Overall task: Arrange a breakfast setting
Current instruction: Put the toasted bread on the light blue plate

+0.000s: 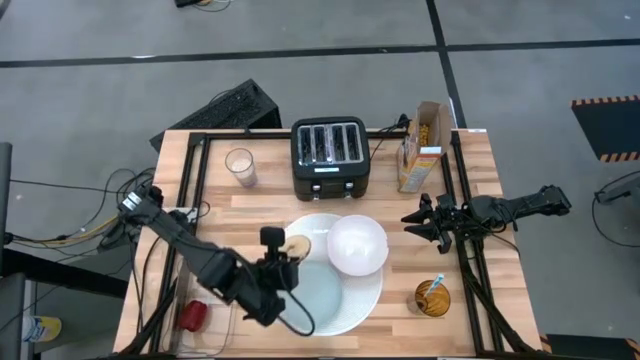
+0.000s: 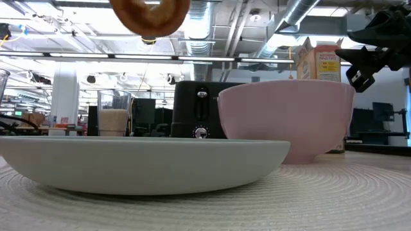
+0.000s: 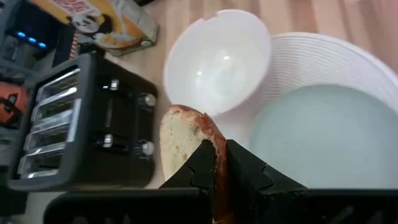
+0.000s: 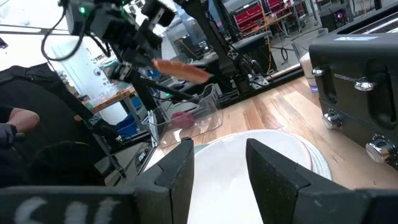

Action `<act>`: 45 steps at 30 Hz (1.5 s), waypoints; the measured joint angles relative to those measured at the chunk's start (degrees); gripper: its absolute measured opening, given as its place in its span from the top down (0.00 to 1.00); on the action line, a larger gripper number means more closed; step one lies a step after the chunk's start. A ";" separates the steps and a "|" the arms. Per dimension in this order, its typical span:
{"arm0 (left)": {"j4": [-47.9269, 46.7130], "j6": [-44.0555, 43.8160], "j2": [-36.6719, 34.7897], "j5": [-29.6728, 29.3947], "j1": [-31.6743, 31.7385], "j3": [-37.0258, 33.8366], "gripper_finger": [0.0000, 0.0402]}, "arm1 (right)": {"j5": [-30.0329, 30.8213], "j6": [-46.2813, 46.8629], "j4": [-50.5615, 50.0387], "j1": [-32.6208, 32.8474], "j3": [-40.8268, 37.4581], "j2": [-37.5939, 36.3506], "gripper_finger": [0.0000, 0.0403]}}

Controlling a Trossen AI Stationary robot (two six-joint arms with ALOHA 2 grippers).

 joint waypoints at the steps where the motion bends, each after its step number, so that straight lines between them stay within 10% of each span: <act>1: 0.54 -0.42 0.00 0.00 -0.66 -0.76 0.97 | 0.00 0.02 0.00 0.00 0.01 0.01 0.58; 45: 44.58 31.38 0.02 8.13 -3.16 -30.56 0.96 | 0.00 0.02 0.00 0.00 0.00 0.01 0.58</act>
